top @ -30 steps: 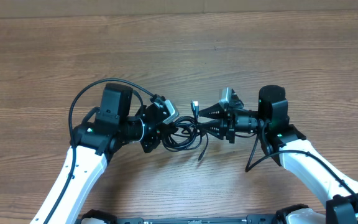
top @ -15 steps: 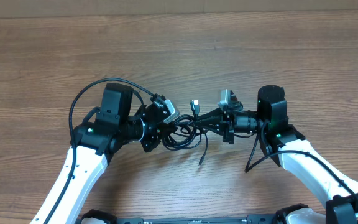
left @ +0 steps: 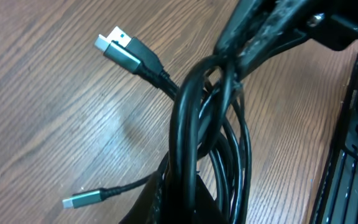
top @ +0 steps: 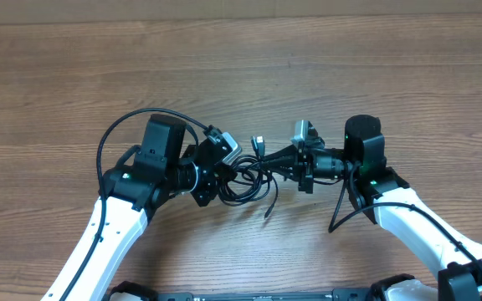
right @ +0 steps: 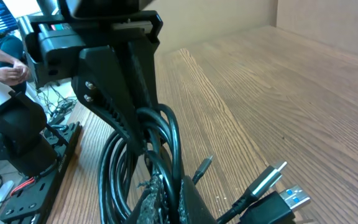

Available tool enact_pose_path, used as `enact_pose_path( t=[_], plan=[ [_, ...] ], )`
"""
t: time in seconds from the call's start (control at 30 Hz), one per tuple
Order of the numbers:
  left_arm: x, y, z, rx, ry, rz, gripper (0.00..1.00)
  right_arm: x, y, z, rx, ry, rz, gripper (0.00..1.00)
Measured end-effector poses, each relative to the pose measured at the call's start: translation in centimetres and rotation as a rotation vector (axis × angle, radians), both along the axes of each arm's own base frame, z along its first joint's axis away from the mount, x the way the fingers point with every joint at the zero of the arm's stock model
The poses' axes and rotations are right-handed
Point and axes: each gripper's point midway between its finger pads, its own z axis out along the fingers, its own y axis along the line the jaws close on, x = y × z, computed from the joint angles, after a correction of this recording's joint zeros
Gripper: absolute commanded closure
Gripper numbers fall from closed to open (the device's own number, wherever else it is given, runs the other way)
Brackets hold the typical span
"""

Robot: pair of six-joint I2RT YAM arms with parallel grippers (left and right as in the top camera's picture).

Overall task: Untangle cables
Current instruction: 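Release the cables from the right gripper and pull it back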

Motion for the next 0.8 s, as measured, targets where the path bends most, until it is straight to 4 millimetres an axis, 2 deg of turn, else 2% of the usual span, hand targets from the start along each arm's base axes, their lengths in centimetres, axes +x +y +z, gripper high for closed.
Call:
enact_pose_path(
  t=[0.17, 0.57, 0.8],
  plan=[
    [-0.2, 1.0, -0.9, 0.051, 0.036, 0.043, 0.96, 0.1, 0.0, 0.1, 0.002, -0.007, -0.003, 0.96],
    [-0.1, 1.6, -1.3, 0.084, 0.050, 0.079, 0.96, 0.2, 0.0, 0.2, 0.005, -0.016, -0.003, 0.96],
    [-0.6, 2.0, -1.8, 0.106, 0.079, 0.092, 0.96, 0.7, 0.1, 1.8, 0.049, -0.034, -0.015, 0.96]
  ],
)
